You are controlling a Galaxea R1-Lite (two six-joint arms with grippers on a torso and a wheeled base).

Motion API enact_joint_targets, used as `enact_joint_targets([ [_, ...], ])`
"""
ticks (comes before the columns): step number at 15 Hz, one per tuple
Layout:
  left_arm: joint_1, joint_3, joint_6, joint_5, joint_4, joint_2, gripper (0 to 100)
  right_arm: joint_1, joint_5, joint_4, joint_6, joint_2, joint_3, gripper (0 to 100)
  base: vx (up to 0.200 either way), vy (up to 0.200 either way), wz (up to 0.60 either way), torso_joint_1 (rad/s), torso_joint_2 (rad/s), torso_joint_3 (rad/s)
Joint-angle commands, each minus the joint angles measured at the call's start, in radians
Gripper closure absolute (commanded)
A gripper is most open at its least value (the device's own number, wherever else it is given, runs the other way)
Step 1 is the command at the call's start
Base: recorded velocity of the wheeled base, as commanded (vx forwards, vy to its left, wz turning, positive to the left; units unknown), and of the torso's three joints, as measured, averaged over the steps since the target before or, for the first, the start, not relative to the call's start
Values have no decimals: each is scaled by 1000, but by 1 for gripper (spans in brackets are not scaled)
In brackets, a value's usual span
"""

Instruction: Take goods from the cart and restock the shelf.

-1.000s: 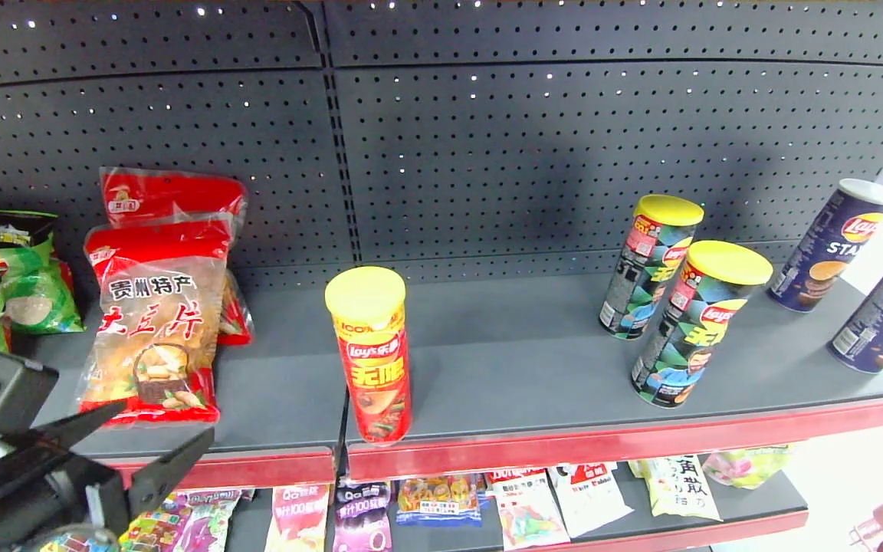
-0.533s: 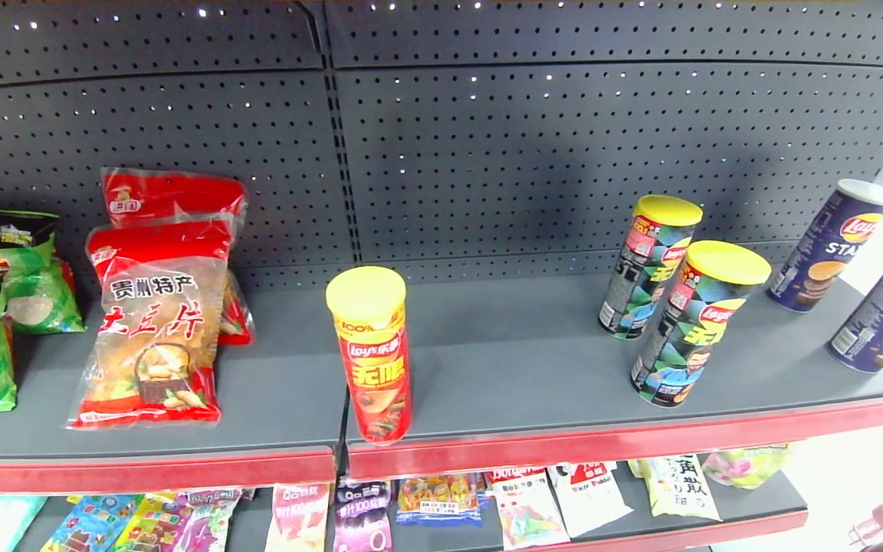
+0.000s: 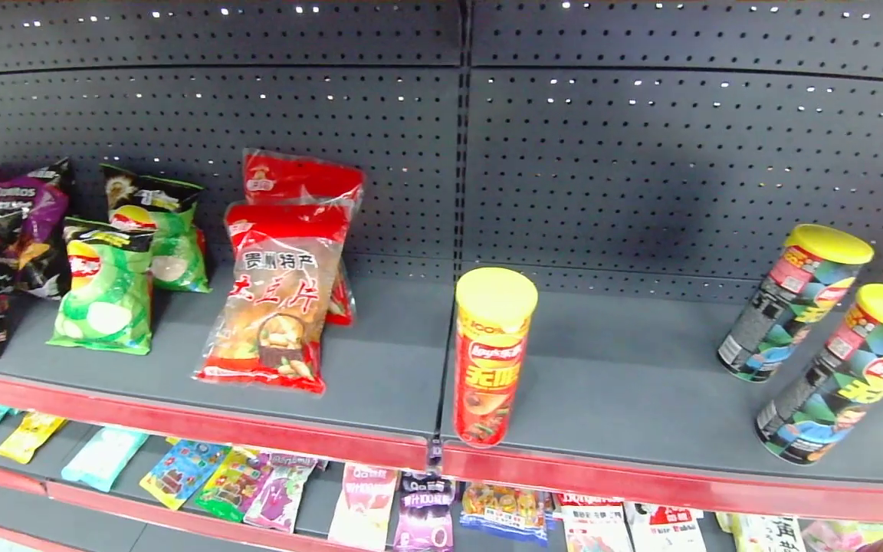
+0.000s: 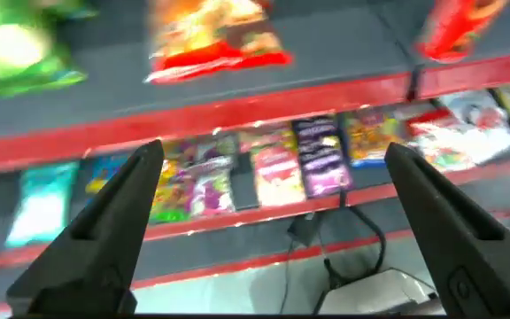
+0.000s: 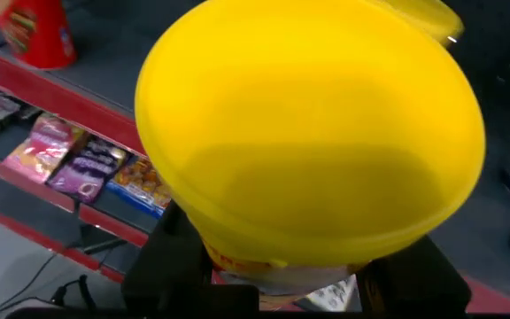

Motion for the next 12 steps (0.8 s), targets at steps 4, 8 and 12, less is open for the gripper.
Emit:
enact_joint_targets([
  [4,0,90,0,2,1,-176,0,76,142,-36,1,286,-171,100,0,0,0,0,0,0],
  [8,0,126,-9,76,4,-237,0,148,201,-118,-14,628,-327,100,0,0,0,0,0,0],
  [12,0,148,-11,102,4,-289,0,234,201,-291,-38,923,-441,100,0,0,0,0,0,0],
])
